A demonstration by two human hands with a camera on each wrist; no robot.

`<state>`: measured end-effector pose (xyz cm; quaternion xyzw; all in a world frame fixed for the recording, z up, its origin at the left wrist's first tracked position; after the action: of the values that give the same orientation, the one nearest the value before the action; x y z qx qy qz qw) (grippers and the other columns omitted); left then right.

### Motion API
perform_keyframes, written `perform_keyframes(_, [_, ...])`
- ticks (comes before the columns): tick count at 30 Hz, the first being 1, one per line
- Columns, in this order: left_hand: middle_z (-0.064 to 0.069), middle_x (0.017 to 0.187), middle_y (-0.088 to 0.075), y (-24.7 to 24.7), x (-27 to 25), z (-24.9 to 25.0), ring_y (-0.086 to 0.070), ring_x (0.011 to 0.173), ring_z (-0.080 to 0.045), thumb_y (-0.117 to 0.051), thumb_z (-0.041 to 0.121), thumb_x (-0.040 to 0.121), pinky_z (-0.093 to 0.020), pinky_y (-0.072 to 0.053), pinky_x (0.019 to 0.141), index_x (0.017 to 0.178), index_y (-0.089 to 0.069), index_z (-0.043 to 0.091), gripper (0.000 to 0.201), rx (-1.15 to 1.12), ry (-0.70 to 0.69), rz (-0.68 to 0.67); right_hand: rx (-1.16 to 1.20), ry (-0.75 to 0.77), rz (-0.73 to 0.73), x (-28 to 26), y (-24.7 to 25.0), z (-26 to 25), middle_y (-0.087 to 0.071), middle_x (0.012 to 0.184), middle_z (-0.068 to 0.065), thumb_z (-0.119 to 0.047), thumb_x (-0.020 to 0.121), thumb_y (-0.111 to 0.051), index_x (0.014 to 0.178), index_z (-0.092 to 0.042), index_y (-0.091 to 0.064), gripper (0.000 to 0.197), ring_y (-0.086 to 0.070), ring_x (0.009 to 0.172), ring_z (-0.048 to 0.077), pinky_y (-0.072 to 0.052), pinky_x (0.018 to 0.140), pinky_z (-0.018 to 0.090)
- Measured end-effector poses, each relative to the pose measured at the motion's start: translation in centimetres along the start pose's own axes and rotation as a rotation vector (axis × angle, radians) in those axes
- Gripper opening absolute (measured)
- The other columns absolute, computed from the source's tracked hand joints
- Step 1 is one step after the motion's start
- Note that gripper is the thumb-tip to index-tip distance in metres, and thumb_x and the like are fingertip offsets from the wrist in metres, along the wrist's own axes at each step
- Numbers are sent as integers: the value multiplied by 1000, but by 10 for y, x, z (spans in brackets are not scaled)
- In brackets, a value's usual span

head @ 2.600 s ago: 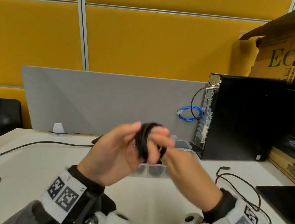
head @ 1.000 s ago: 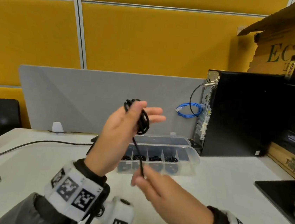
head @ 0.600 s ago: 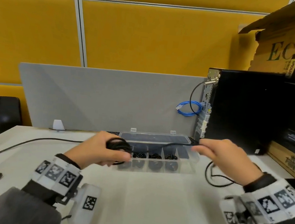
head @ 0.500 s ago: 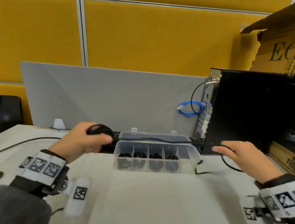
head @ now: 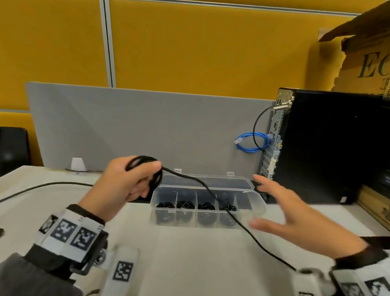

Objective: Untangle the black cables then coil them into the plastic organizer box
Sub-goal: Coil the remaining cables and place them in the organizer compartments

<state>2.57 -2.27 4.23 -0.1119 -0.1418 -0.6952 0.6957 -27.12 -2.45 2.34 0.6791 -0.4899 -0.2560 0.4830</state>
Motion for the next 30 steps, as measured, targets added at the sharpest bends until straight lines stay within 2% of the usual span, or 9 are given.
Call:
perform_keyframes(4, [4,38,-28,-36,-8,9,-25,30,-8,-57,30,74,-20,-38,45,59,-42,11,29,-87,12,-51,185,244,98,15,-32,-60,-43,126,-25,-51,90,-40,135,-39,-32,47,-44,109,-7,-39,95,19])
perform_keyframes(6, [5,37,-27,-43,-8,10,-23,29,-7,-55,32,77,-22,-36,46,61,-43,11,29,-143,27,-33,301,298,259,23,-35,-67,-57,84,-13,-36,97,-37,100,-25,-52,19,-52,74,-1,-42,69,17])
perform_keyframes(8, [7,36,-29,-47,-8,9,-22,27,-6,-55,35,80,-23,-32,46,62,-46,13,31,-185,78,-59,397,277,423,30,-30,-65,-44,60,-8,-32,98,-34,78,-20,-48,27,-46,56,3,-36,55,16])
perform_keyframes(11, [6,37,-38,-60,-17,10,-24,26,-6,-63,34,83,-19,-34,43,62,-56,14,29,-308,159,-284,353,225,584,42,-23,-57,-45,58,-3,-39,96,-31,81,-19,-51,32,-43,52,6,-42,55,30])
perform_keyframes(13, [3,41,-48,-70,-23,19,-32,28,-6,-64,23,80,-19,-40,47,69,-66,11,17,-439,120,-365,323,207,454,50,-32,-60,-61,73,4,-35,98,-31,95,-20,-57,30,-58,66,16,-51,68,43])
perform_keyframes(16, [-4,64,-63,-68,-16,26,-54,46,-11,-56,19,78,-21,-48,59,87,-70,4,22,-512,32,-226,298,266,113,46,-59,-75,-67,107,-1,-31,100,-32,110,-21,-59,30,-62,97,14,-49,88,41])
perform_keyframes(20, [-6,99,-72,-55,-8,7,-67,96,-18,-52,48,81,-35,-49,91,95,-63,27,28,-2,-134,-61,189,358,-191,19,-76,-93,-62,106,-4,-37,100,-32,109,-20,-57,31,-57,97,12,-44,89,29])
perform_keyframes(24, [-5,79,-71,-53,-17,-22,-65,72,-9,-39,74,78,-30,-51,74,88,-59,14,63,697,-101,-317,44,375,-42,11,-45,-91,-55,70,-14,-35,97,-40,91,-22,-62,25,-48,61,-3,-38,63,16])
perform_keyframes(30, [3,41,-56,-55,-35,-6,-42,31,-8,-49,46,90,-27,-36,52,70,-58,15,39,50,139,-699,-71,265,270,22,0,-48,-53,64,-14,-44,95,-33,77,-34,-47,25,-53,61,3,-41,59,16])
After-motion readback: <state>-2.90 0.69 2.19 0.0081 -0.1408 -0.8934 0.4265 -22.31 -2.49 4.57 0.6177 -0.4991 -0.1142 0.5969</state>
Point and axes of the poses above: each hand's wrist, its own x-axis towards the middle knuckle, its own y-axis out of the back of the hand, z = x × y, the point moved 3 cm from there along x, towards the middle knuckle
